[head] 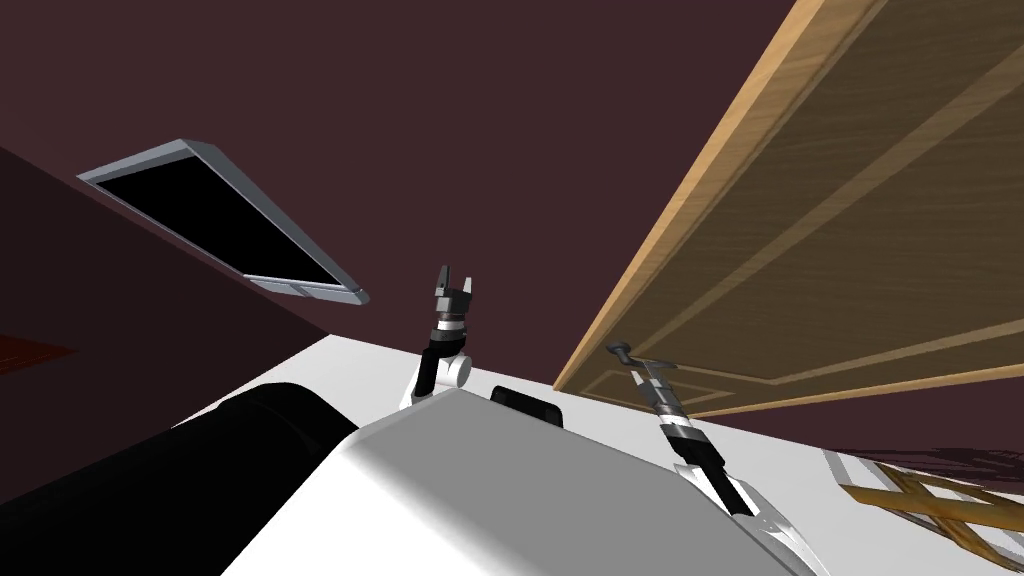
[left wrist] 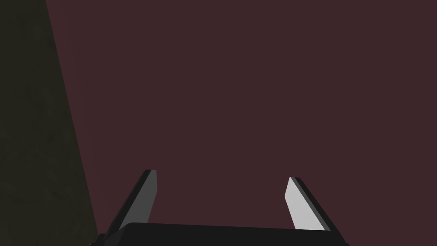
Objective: Pull the door open
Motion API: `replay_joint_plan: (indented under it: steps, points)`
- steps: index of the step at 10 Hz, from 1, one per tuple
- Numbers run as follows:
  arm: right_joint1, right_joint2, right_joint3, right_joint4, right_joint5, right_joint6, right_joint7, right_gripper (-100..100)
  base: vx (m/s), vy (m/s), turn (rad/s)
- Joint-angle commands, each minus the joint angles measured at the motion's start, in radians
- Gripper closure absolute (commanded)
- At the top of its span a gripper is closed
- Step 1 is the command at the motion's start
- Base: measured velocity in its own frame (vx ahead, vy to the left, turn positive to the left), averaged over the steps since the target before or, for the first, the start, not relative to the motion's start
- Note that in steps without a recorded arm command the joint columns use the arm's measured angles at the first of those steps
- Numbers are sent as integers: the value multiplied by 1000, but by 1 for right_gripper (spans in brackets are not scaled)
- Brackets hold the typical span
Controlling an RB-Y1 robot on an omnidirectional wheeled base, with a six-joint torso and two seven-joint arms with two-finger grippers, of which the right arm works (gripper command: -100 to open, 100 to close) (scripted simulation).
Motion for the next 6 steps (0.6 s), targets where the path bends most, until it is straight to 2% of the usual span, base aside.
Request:
replay_joint_plan:
  steps: [1, 3, 4, 5, 6]
  points:
    - [-20, 12, -7, 2, -5, 30, 14, -100, 25, -41, 118]
    - [-47, 25, -16, 11, -11, 61, 26, -100, 19, -38, 105]
    - [-33, 23, -14, -2, -9, 53, 24, -100, 11, -22, 30]
    - [-33, 23, -14, -2, -9, 53, 24, 100, -1, 3, -26]
    - [-33, 23, -14, -2, -9, 53, 24, 100, -6, 10, -13]
